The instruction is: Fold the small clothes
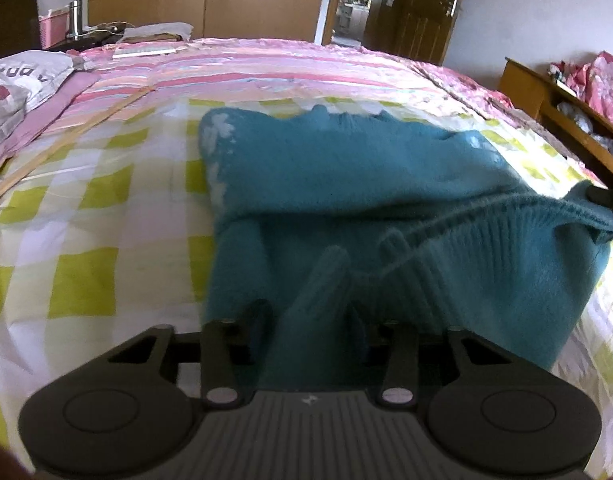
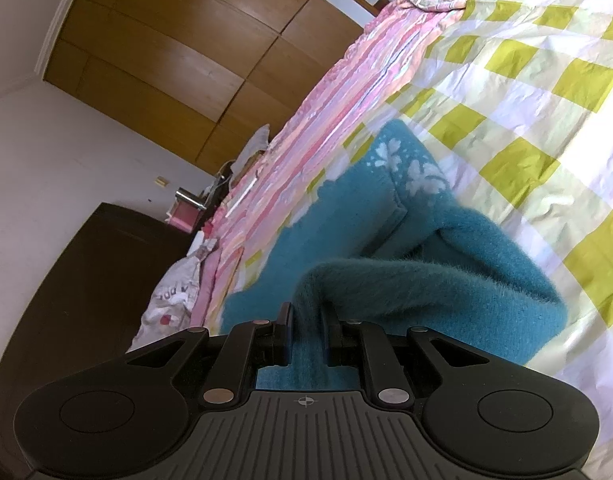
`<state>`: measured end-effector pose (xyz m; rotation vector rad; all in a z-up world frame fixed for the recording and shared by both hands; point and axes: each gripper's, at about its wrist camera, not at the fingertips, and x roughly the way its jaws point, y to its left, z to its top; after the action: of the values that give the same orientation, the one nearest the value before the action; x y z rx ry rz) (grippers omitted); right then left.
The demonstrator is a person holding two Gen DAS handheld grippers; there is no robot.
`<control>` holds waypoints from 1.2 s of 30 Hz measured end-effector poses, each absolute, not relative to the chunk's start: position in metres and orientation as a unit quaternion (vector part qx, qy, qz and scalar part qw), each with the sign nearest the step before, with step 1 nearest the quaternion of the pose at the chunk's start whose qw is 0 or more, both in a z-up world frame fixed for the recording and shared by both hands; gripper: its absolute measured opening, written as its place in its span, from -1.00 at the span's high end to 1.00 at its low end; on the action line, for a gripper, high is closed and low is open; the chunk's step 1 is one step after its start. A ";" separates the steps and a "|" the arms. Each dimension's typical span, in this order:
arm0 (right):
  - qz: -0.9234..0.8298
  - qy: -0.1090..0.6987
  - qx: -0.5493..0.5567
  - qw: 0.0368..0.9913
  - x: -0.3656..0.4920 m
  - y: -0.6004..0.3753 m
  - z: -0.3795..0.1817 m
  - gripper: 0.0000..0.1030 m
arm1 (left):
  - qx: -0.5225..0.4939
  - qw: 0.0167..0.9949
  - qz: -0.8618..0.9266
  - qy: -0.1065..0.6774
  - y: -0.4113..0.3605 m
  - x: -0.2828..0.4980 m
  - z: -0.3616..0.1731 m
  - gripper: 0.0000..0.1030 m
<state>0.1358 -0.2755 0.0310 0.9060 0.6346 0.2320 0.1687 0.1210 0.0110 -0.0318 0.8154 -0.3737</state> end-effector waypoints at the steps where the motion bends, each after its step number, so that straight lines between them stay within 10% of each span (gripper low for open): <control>1: 0.110 0.300 0.430 0.844 0.136 -0.276 0.031 0.73 | -0.021 0.901 -0.181 0.393 0.122 0.167 0.012 0.55; 36: 0.079 0.209 0.431 0.874 0.225 -0.293 0.065 0.83 | -0.168 0.954 -0.117 0.221 0.154 0.234 0.078 0.70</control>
<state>0.2253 -0.2929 0.0650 0.9004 0.4371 0.1643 0.2345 0.1540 0.0778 -0.3405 0.4494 -0.2383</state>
